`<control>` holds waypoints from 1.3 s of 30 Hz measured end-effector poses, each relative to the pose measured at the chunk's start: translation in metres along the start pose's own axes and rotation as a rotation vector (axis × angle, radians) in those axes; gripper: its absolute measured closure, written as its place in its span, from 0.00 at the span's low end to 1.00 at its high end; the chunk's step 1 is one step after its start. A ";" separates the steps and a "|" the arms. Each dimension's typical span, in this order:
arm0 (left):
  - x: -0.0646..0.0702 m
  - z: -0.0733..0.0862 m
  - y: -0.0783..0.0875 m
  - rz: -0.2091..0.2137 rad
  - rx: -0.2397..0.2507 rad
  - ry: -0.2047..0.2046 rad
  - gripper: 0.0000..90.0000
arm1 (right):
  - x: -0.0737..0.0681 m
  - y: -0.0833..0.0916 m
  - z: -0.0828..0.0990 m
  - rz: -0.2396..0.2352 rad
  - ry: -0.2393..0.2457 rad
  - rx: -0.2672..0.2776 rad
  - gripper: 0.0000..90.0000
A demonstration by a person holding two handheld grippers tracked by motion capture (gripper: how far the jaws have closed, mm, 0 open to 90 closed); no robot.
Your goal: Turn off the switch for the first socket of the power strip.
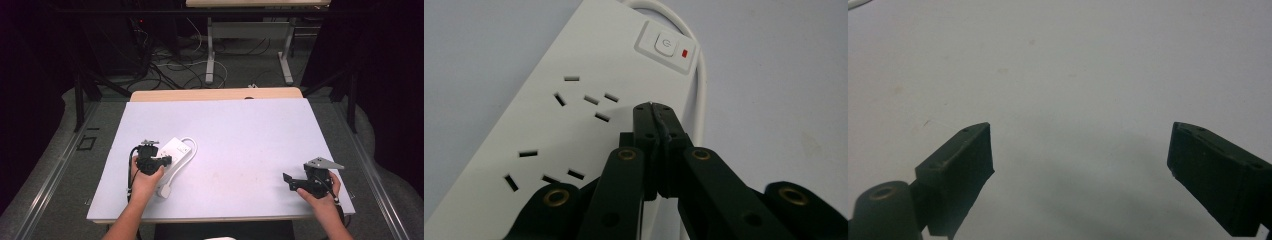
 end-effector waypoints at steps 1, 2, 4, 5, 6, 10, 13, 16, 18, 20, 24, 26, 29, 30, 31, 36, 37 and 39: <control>0.000 0.000 0.000 0.000 0.002 0.000 1.00 | 0.000 0.000 0.000 0.000 0.000 0.000 0.12; 0.000 0.000 0.000 0.006 -0.007 -0.001 1.00 | 0.000 0.000 0.000 0.001 0.005 0.002 0.12; 0.000 0.000 0.000 0.007 -0.005 0.001 1.00 | 0.000 0.000 0.000 -0.005 0.005 0.001 0.12; 0.000 0.000 0.000 0.007 -0.004 0.002 1.00 | 0.000 0.000 0.000 0.000 0.009 0.004 0.12; 0.000 0.000 -0.001 0.003 -0.003 0.004 1.00 | 0.000 0.000 0.000 -0.006 0.009 0.002 0.12; 0.001 0.000 0.000 0.001 -0.011 -0.011 1.00 | 0.000 0.000 0.000 -0.006 0.009 0.002 0.12; 0.002 0.000 -0.001 -0.003 -0.005 -0.007 1.00 | 0.000 0.000 0.000 -0.005 0.009 0.002 0.12; 0.002 0.000 -0.001 -0.007 -0.003 0.000 1.00 | 0.000 0.000 0.000 -0.005 0.008 0.002 0.12; 0.001 0.000 -0.001 -0.001 -0.009 0.001 1.00 | 0.000 0.000 0.000 -0.005 0.008 0.002 0.12; 0.001 0.000 -0.002 -0.008 -0.006 -0.001 1.00 | 0.000 0.000 0.000 -0.006 0.010 0.002 0.12; 0.000 0.001 -0.002 0.001 -0.020 0.004 1.00 | 0.000 0.000 0.000 -0.006 0.010 0.002 0.12; 0.000 0.001 -0.002 0.004 -0.015 0.007 1.00 | 0.000 0.000 0.000 -0.006 0.010 0.002 0.12; 0.000 0.002 -0.001 0.010 -0.022 0.007 1.00 | 0.000 0.000 0.000 -0.006 0.010 0.002 0.12; 0.000 0.002 -0.002 0.003 -0.007 0.008 1.00 | 0.000 0.000 0.000 -0.006 0.007 0.002 0.12; 0.000 0.002 -0.002 0.004 0.000 0.009 1.00 | 0.000 0.000 0.000 -0.007 0.008 0.002 0.12; -0.001 0.002 -0.001 0.019 -0.008 0.011 1.00 | 0.000 -0.001 0.000 -0.006 0.006 0.003 0.12; -0.001 0.002 -0.001 0.020 -0.013 0.010 1.00 | 0.000 -0.001 0.000 -0.006 0.006 0.003 0.12; -0.001 0.003 -0.002 0.009 0.002 0.008 1.00 | 0.000 0.000 0.000 -0.007 0.003 0.002 0.12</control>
Point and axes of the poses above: each handheld gripper's, and its own axes: y roughly backward along the jaws, z roughly out of its underside, x roughly to its right, the point moved 2 cm from there along -y, roughly forward along the jaws, and after that the axes turned 5 degrees about x, right-handed, at the moved point
